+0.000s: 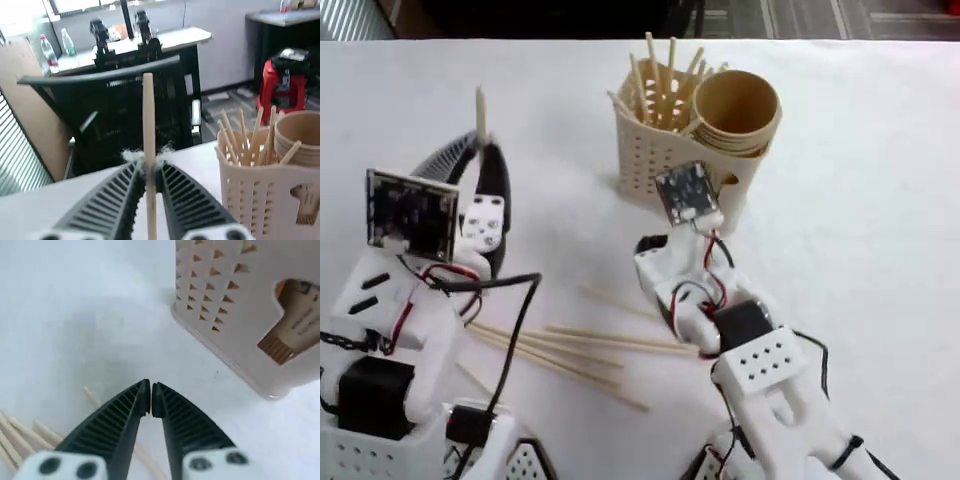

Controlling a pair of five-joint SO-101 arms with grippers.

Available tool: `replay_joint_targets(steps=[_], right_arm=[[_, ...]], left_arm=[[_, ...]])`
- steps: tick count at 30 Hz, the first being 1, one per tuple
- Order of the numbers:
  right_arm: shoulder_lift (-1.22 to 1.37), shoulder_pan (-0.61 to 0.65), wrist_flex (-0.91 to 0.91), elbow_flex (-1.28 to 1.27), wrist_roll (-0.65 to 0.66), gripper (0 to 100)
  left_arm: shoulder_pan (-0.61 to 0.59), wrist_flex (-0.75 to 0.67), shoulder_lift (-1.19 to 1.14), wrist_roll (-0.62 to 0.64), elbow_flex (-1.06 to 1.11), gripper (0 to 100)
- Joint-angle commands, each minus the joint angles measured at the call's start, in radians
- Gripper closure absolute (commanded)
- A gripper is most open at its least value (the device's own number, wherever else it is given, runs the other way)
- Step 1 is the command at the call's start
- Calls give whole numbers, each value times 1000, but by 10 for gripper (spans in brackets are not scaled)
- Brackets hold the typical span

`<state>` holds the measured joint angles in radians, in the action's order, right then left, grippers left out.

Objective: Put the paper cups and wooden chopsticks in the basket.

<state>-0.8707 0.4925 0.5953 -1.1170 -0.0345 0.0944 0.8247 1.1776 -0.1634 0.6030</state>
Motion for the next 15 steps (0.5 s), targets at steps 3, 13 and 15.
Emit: replay_joint_targets(steps=[3, 13, 15], right_arm=[[-42, -19, -280, -147, -91, 981], [-36, -116, -306, -227, -146, 981], [-36, -116, -306, -233, -144, 981]], left_arm=[[79, -219, -61, 6, -52, 978], [209, -592, -332, 12, -72, 978], [232, -641, -394, 12, -114, 978]])
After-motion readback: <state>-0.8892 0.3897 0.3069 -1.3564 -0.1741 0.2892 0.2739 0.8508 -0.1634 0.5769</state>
